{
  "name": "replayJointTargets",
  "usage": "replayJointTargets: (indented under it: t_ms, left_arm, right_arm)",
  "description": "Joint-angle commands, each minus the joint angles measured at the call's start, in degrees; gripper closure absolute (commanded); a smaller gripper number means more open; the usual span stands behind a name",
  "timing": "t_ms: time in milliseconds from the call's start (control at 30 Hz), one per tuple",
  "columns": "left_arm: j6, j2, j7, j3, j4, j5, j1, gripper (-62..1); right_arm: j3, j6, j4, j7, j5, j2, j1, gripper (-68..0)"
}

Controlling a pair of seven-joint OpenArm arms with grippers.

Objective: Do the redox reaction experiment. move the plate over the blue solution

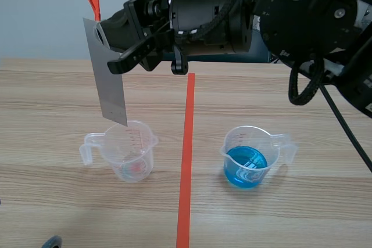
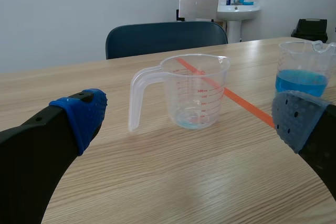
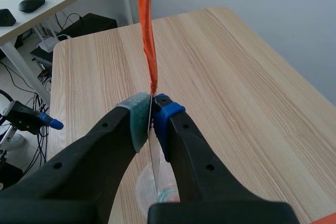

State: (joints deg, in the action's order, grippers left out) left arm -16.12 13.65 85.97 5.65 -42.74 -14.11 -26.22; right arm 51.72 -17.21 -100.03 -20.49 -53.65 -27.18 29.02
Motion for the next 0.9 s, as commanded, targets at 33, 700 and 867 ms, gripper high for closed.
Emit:
replayJointTargets:
  t_ms: [33,700,867]
  left_arm:
    - [0.1,0.5,1.0,0.2,-0.4,0.1,-0.6,-62.3]
    - [0.1,0.5,1.0,0.2,-0.4,0.1,-0.6,-62.3]
    - [0.1,0.5,1.0,0.2,-0.4,0.2,-0.6,-62.3]
  right_arm:
    - [-0.8,0.0,-0.8,0.6,-0.8,-0.1,1.6,-0.4]
    - [-1.9,-1.2,-0.8,0.9,-4.1,-4.1,1.6,-0.4]
    - [-3.2,-3.1,-0.9,0.9,-7.1,-7.1,1.6,-0.4]
